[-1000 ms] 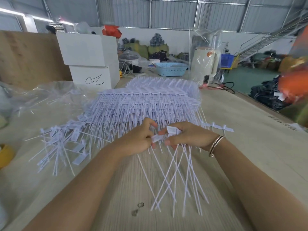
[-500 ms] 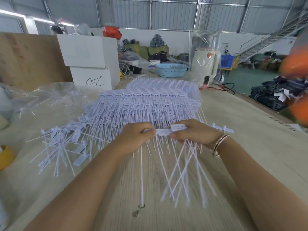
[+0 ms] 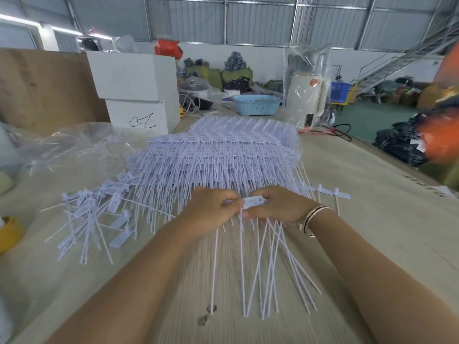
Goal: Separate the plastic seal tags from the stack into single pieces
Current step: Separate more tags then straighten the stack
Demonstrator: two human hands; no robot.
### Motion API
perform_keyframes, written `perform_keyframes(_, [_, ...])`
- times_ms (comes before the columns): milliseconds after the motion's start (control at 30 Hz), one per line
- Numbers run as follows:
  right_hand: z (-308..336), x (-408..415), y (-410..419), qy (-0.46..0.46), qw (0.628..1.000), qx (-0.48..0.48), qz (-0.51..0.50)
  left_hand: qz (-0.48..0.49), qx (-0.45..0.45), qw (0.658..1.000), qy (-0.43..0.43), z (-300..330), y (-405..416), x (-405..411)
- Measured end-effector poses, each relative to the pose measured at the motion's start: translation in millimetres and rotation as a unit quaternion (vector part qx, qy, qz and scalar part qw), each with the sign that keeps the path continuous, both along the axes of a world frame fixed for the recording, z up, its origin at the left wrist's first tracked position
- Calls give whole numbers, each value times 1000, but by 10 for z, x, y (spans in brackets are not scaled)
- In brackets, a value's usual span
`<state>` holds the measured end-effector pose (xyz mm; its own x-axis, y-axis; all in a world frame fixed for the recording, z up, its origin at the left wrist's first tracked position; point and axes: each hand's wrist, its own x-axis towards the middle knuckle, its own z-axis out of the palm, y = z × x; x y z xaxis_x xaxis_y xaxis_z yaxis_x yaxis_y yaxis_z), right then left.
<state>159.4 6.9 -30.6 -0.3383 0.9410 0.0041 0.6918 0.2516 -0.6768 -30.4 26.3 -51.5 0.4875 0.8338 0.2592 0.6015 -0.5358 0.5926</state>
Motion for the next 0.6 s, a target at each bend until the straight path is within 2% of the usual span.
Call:
perform_keyframes(100, [-13,-30,-3,29,999,17,3,-10,-37,998,-57,23,-11,35])
perform_keyframes(167, [-5,-51,-3,80,996,35,-5,-22,-92,984,-149,50,-31,44])
perform_keyframes(300, [15,-128,-21,186,979,78,-9,-21,-223,899,-375,65,-106,129])
perform_keyframes(467, [73,-137,-43,241,955,157,-76,-30,-289,808,-513,87,-71,155])
perform_keyframes(500, [80,-96,-47,254,950,160,-84,-35,-291,800,-524,96,-37,100])
perform_keyframes(533, [80,-54,-53,252,952,152,-80,-34,-278,809,-517,109,10,53])
perform_keyframes(600, [59,8,-65,216,969,108,-44,-8,-223,878,-424,114,93,6])
